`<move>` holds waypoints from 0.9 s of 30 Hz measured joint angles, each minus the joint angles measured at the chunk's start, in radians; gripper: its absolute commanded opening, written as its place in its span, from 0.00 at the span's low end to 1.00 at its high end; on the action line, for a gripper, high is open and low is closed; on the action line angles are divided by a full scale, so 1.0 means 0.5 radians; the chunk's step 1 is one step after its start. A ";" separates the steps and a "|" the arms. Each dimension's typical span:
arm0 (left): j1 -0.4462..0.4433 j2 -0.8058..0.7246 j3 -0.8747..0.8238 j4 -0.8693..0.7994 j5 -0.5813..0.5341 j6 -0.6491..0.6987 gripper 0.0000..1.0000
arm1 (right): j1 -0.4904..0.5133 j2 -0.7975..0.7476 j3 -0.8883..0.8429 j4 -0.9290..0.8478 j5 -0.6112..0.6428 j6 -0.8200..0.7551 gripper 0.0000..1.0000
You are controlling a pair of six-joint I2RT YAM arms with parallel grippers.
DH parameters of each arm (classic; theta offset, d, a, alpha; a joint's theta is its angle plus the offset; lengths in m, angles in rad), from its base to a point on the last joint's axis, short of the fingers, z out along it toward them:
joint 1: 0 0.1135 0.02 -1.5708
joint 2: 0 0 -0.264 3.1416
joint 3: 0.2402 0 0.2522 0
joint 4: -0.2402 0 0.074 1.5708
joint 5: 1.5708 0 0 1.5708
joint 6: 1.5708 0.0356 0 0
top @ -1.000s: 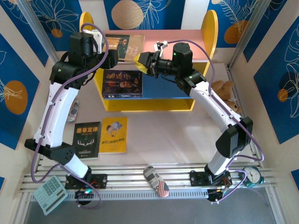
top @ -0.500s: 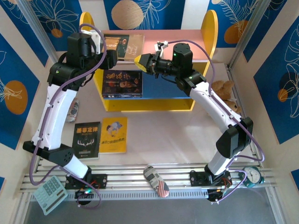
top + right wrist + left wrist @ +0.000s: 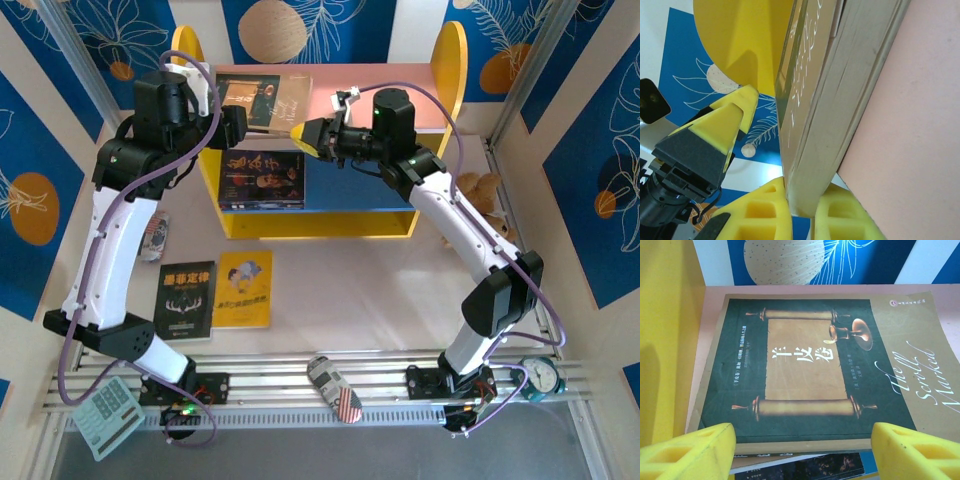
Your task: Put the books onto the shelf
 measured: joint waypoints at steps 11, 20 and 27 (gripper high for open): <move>0.001 0.000 0.000 0.000 0.028 0.037 0.72 | -0.058 0.035 0.142 -0.241 -0.173 -0.098 0.07; 0.001 0.000 0.000 -0.002 0.053 0.052 0.72 | -0.070 0.098 0.290 -0.457 -0.272 -0.221 0.06; 0.001 0.000 0.000 -0.029 0.053 0.083 0.72 | -0.086 0.098 0.290 -0.488 -0.312 -0.294 0.07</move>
